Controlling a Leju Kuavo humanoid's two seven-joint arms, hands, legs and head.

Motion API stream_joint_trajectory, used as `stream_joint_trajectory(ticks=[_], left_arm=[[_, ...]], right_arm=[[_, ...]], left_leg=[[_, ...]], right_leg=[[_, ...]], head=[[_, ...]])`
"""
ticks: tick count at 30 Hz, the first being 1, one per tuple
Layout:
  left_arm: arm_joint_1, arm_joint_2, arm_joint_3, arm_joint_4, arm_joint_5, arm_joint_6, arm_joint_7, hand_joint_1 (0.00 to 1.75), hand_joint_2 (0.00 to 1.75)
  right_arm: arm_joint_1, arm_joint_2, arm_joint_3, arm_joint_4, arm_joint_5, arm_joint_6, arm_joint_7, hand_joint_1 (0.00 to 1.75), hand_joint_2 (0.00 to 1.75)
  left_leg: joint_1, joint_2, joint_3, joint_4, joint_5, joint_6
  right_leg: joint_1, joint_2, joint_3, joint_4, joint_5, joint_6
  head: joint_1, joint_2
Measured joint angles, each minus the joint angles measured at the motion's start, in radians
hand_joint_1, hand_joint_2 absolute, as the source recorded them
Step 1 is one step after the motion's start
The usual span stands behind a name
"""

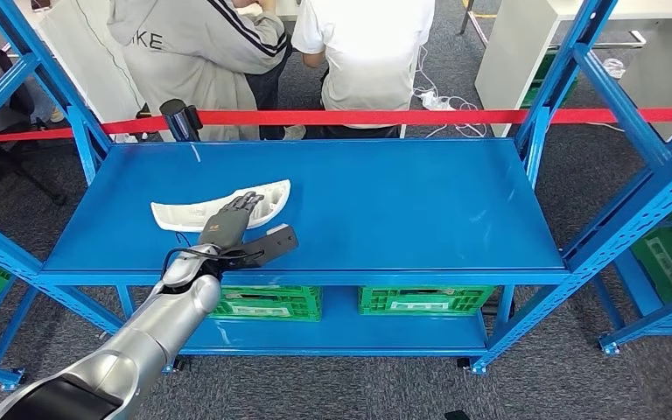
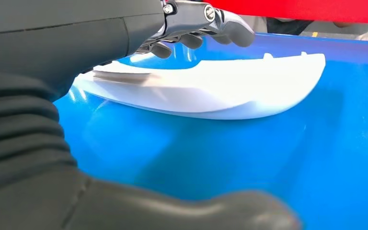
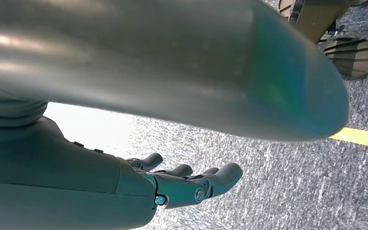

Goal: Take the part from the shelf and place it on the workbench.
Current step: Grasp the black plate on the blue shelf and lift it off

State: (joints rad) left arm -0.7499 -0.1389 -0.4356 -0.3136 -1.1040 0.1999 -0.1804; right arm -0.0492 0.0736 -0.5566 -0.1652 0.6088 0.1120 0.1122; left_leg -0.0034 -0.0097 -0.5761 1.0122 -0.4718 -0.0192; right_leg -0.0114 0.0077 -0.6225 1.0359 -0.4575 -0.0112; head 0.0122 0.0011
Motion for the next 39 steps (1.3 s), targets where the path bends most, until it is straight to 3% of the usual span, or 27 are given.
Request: stream_joint_trajectory(ticks=[7,12,18,19,22,23,39], left_arm=[[0.0,0.0,-0.006,0.0,-0.002,0.021,0.017,0.0,1.75],[-0.006,0.002,-0.062,0.007,-0.049,0.099,0.144,0.0,1.75],[-0.022,0.006,-0.089,0.019,-0.071,0.085,0.189,0.05,1.75],[-0.024,0.006,-0.093,0.021,-0.072,0.079,0.194,0.15,1.75],[-0.024,0.009,-0.098,0.025,-0.072,0.072,0.199,1.42,1.75],[-0.024,0.009,-0.099,0.026,-0.072,0.071,0.2,1.75,1.75],[-0.027,0.034,-0.102,0.027,-0.069,0.08,0.204,1.75,1.75]], right_arm=[[0.0,0.0,-0.001,0.0,0.004,0.0,0.003,0.0,0.0],[0.0,0.0,-0.003,0.0,0.029,0.004,-0.005,0.0,0.0],[-0.001,0.0,-0.003,0.0,0.032,0.005,-0.002,0.0,0.0],[-0.001,0.0,-0.004,0.0,0.032,0.005,0.0,0.0,0.0],[-0.001,0.0,-0.004,0.0,0.033,0.004,0.002,0.0,0.0],[-0.001,0.0,-0.004,0.0,0.033,0.004,0.002,0.0,0.0],[-0.003,0.0,-0.006,0.0,0.052,0.007,-0.001,0.0,0.0]], left_leg=[[0.0,0.0,0.0,0.0,0.0,0.0],[0.0,0.0,0.0,0.0,0.0,0.0],[0.0,0.0,0.0,0.0,0.0,0.0],[0.0,0.0,0.0,0.0,0.0,0.0],[0.0,0.0,0.0,0.0,0.0,0.0],[0.0,0.0,0.0,0.0,0.0,0.0],[0.0,0.0,0.001,0.0,0.0,0.0]], right_leg=[[0.0,0.0,0.0,0.0,0.0,0.0],[0.0,0.0,0.0,0.0,0.0,0.0],[0.0,0.0,0.0,0.0,0.0,0.0],[0.0,0.0,0.0,0.0,0.0,0.0],[0.0,0.0,0.001,0.0,0.0,0.0],[0.0,0.0,0.001,0.0,0.0,0.0],[0.0,0.0,0.002,0.0,0.0,0.0]], head=[[0.0,0.0],[0.0,0.0],[0.0,0.0],[0.0,0.0],[0.0,0.0],[0.0,0.0],[0.0,0.0]])
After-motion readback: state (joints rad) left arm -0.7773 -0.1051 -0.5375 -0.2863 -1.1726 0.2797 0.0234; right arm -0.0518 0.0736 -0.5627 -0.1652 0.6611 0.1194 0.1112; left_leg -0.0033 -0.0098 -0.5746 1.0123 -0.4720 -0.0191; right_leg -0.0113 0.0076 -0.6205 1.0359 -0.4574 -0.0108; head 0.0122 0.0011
